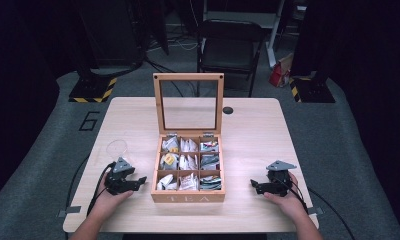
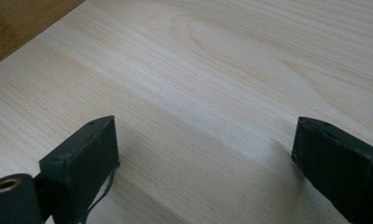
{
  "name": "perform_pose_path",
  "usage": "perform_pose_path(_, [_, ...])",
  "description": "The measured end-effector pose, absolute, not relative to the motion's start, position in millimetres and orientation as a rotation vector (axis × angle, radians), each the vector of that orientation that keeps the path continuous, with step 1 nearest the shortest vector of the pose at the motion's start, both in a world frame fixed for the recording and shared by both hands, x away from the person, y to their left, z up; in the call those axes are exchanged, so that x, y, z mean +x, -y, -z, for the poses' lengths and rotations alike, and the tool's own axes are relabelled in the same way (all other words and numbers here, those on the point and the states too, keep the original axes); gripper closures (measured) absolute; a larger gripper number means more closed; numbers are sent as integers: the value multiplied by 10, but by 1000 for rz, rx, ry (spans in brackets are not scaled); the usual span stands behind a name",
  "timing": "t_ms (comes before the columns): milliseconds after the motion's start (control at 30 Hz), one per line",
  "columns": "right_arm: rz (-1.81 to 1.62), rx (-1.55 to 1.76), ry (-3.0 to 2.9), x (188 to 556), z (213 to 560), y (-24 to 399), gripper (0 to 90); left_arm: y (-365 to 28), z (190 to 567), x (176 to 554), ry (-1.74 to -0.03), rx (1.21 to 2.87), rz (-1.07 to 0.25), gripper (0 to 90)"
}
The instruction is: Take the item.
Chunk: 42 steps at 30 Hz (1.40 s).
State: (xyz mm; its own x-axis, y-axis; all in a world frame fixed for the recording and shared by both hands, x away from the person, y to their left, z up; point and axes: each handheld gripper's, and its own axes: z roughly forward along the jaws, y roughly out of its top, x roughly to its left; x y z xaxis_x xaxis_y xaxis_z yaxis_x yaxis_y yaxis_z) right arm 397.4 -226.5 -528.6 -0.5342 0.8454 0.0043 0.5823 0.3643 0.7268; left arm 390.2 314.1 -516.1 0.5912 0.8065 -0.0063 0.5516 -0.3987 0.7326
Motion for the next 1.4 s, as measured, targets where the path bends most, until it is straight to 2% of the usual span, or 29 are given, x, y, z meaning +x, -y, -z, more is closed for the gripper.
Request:
perform_pose_path(400, [-978,1254,-2252,3972,5288,2255,65,-3148,5027,3821,-1098,2006,-426,371])
perform_pose_path(600, [-978,1255,-2252,3972,5288,2255,65,-3144,5000,3808,-1087,2015,-429,378])
perform_pose_path(800, [-978,1254,-2252,3972,5288,2255,65,-3140,4963,3816,-1104,1974,-373,384])
perform_pose_path(1400, [-978,1255,-2251,3972,5288,2255,65,-3115,4657,3918,-1077,1959,-397,433])
